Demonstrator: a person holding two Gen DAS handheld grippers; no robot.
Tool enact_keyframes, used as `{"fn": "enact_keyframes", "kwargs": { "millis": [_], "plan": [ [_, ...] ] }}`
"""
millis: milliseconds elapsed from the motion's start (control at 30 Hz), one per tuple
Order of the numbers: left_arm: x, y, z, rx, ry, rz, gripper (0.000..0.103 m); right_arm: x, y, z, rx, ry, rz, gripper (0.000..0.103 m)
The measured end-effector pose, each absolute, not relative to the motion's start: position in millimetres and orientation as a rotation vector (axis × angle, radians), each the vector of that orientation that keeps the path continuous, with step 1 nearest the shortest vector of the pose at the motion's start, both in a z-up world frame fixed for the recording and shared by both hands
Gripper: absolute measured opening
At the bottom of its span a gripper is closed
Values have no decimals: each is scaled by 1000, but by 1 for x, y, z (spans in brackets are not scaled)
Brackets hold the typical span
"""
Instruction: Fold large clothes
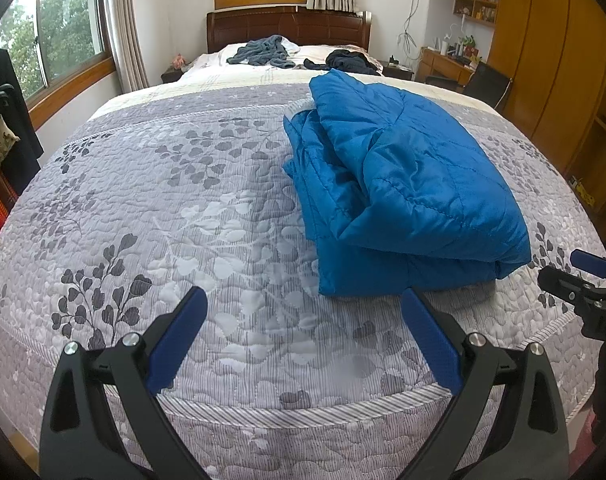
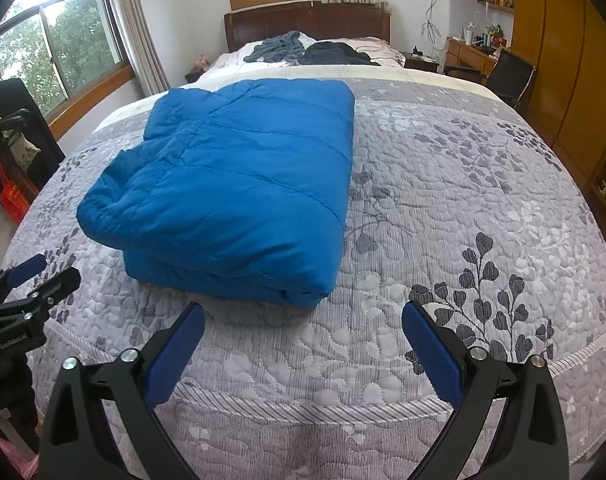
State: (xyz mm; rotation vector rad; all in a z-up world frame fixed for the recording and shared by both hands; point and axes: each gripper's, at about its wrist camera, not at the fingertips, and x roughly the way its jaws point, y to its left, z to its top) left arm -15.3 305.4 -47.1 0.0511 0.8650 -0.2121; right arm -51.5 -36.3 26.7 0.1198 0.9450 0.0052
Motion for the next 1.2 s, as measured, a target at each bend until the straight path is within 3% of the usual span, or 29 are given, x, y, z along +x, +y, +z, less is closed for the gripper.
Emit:
{"fn": "enact_keyframes", "kwargs": {
  "millis": [1200],
  "plan": [
    [-15, 305, -48, 55, 864, -214, 97, -50, -36, 25, 120, 949, 2, 99]
  ]
}}
